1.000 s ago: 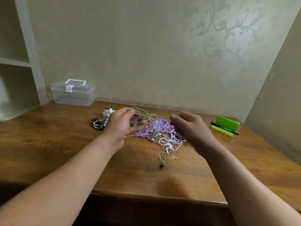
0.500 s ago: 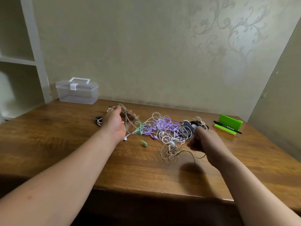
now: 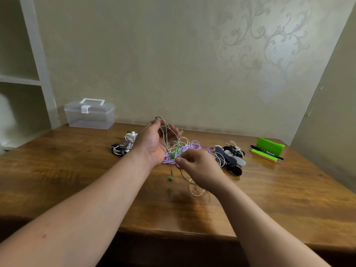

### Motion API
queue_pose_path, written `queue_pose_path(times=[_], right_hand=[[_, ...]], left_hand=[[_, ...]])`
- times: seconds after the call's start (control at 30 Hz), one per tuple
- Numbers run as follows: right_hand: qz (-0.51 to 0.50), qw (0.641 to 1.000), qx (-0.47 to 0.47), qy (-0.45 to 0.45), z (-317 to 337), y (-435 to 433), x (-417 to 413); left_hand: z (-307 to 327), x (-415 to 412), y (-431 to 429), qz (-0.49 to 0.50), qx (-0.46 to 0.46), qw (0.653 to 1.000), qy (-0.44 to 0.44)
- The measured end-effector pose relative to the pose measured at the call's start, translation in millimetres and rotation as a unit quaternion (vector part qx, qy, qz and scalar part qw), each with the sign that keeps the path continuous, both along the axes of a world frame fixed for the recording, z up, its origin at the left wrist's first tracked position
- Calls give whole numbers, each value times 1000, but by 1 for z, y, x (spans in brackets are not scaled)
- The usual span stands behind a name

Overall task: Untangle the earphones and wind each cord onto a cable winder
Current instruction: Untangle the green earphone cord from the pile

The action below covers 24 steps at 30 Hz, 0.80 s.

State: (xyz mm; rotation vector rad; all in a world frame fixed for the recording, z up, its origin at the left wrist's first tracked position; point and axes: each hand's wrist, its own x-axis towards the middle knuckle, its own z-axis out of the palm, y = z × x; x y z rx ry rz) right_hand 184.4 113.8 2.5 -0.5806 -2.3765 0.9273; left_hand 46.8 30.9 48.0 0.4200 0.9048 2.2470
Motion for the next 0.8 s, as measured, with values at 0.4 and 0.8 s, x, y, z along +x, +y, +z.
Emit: queue_pose_path(times=[0.4,0.8], right_hand=[[-8,941,-284,183,16,14,30],[22,970,-187,155,39,18,30]], left_hand=[[-58,-36,-7,224,-350,901,125],[-31,15,-11,-15,-200,840,504]])
